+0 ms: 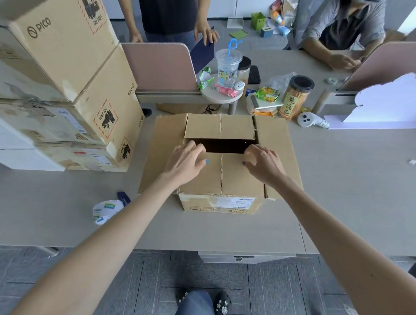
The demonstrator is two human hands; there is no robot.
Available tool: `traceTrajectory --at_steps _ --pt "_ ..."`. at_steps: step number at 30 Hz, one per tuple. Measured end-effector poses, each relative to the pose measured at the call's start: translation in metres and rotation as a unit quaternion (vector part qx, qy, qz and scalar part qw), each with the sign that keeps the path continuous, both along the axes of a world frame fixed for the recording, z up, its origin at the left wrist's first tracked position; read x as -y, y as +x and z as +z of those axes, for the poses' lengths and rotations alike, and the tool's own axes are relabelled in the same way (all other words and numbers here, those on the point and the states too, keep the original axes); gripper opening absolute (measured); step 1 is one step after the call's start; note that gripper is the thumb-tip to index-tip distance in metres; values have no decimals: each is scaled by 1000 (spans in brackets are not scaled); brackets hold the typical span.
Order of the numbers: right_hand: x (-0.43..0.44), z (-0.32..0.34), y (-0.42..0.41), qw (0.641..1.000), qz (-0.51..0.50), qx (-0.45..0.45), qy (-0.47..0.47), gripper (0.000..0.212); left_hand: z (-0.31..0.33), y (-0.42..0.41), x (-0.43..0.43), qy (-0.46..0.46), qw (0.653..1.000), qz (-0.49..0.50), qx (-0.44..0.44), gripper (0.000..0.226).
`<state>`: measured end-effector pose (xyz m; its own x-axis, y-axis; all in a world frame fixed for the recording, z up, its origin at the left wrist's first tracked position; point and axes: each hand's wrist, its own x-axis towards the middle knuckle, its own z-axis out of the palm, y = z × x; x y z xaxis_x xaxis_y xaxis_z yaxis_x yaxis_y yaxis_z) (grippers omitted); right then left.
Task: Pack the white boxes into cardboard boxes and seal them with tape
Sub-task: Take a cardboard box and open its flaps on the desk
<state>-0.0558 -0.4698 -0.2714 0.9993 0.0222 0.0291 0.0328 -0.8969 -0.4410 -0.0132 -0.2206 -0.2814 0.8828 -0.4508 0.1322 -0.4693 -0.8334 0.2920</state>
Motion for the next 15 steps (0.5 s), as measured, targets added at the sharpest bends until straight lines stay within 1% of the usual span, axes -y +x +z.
traceTrajectory --at_steps 1,2,4,5,7,8,9,10,12,13,14,15 --pt "-1 11 -2 1000 -13 8 13 23 10 0 1 -14 1000 -4 7 13" --pt "-1 22 -4 999 -23 13 19 18 22 -1 1 -22 1000 -7 4 7" --pt "-2 45 -8 1000 -27 7 13 13 47 -6 0 -31 999 -17 -27 11" --pt "-2 56 -10 1000 -20 -12 14 17 60 -10 -2 -42 997 -24 -60 13" --pt "-2 78 -15 995 18 -90 39 28 84 -20 -6 -65 985 -44 -153 22" --pt "-3 86 -19 988 46 -140 53 31 93 -25 -10 -63 976 -57 -200 27" --pt "-5 92 -23 978 74 -186 57 29 100 -30 -12 -49 967 -70 -242 31" --pt "-6 94 -28 967 97 -227 56 23 101 -35 -15 -29 956 -81 -281 30" --pt "-8 87 -35 945 118 -299 60 9 94 -41 -21 2 934 -91 -346 16" --pt "-9 80 -38 936 123 -324 52 8 86 -44 -23 10 925 -91 -368 9" --pt "-11 72 -42 933 131 -334 32 16 77 -48 -25 15 920 -89 -381 10" --pt "-13 63 -45 934 136 -331 8 32 67 -53 -26 22 919 -85 -385 17"
